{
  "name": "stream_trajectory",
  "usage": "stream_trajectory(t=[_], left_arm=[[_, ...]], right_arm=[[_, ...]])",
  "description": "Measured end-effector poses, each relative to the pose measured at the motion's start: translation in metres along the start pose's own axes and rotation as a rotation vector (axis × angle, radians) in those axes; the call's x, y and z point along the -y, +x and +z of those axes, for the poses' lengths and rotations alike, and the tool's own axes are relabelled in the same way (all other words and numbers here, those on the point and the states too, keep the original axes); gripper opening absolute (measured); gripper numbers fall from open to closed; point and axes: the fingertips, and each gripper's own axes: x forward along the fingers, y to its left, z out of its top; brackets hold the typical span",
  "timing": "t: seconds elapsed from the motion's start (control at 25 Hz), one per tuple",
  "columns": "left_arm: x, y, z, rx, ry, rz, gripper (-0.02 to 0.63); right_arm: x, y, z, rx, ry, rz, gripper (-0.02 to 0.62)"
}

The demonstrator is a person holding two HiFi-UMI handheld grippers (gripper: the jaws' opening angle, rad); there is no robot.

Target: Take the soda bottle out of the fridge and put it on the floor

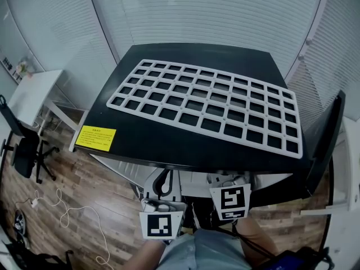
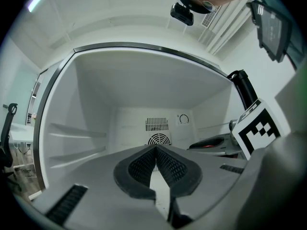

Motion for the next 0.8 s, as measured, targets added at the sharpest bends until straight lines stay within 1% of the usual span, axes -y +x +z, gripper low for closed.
stream_trajectory(t=[0.2, 0.32, 0.56, 0.8], left_arm=[[0.005, -0.005, 0.003, 0.004, 0.000, -0.007, 0.017], [0.007, -0.009, 0.004, 0.001, -0.001, -0.010, 0.017], [0.007, -0.008, 0.005, 0.013, 0.003, -0.014, 0.017], [0.013, -0.015, 0.009, 0.026, 0.012, -0.030, 0.017]], right_arm=[[-0.002, -0.008, -0.001, 0.019, -0.016, 0.013, 0.092], [-0.002, -0.014, -0.001, 0.026, -0.020, 0.006, 0.091], [-0.002, -0.019, 0.000, 0.011, 0.033, 0.006, 0.087], [-0.008, -0.033, 0.008, 0.067, 0.003, 0.018, 0.087]])
